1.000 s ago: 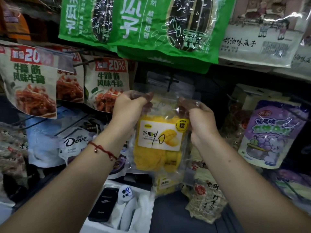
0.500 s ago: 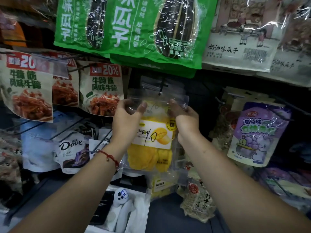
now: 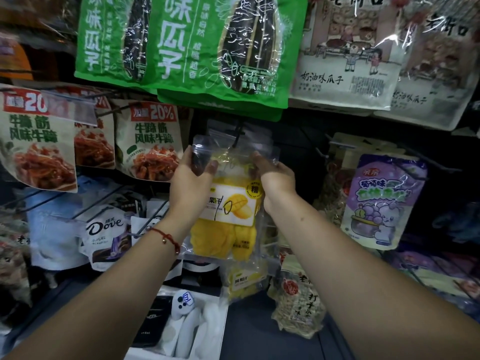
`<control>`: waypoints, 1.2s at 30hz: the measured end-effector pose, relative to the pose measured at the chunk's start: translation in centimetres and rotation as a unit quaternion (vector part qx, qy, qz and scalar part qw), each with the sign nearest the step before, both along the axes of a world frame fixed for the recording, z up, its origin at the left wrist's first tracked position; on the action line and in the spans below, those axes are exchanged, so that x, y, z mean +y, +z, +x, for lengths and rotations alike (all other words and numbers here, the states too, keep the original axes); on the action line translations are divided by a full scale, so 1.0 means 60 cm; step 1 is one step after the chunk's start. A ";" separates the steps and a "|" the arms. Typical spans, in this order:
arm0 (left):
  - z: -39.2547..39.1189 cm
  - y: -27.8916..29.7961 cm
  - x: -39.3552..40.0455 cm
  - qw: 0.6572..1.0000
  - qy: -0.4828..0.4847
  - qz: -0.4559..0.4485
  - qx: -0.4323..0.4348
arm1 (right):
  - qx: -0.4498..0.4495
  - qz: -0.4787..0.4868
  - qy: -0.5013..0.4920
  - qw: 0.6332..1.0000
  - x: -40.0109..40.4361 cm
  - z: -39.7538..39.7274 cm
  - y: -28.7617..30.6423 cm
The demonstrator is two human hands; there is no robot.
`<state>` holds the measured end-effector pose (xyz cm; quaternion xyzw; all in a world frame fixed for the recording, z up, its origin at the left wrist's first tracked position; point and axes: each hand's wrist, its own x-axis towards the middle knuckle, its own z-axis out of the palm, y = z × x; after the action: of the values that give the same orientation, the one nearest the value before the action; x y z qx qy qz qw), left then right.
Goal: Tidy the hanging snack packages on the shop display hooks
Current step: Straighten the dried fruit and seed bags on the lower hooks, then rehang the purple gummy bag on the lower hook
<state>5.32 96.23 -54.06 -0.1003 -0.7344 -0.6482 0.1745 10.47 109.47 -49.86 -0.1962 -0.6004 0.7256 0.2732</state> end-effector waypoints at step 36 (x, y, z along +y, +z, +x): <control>0.196 -0.011 0.364 0.723 -0.219 -0.622 0.204 | -0.383 0.466 -0.058 0.795 0.415 0.333 -0.047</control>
<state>17.08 118.04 -54.73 -0.4746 -0.8768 -0.0297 0.0717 30.44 134.38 -52.70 -0.3411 -0.9091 0.2064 0.1208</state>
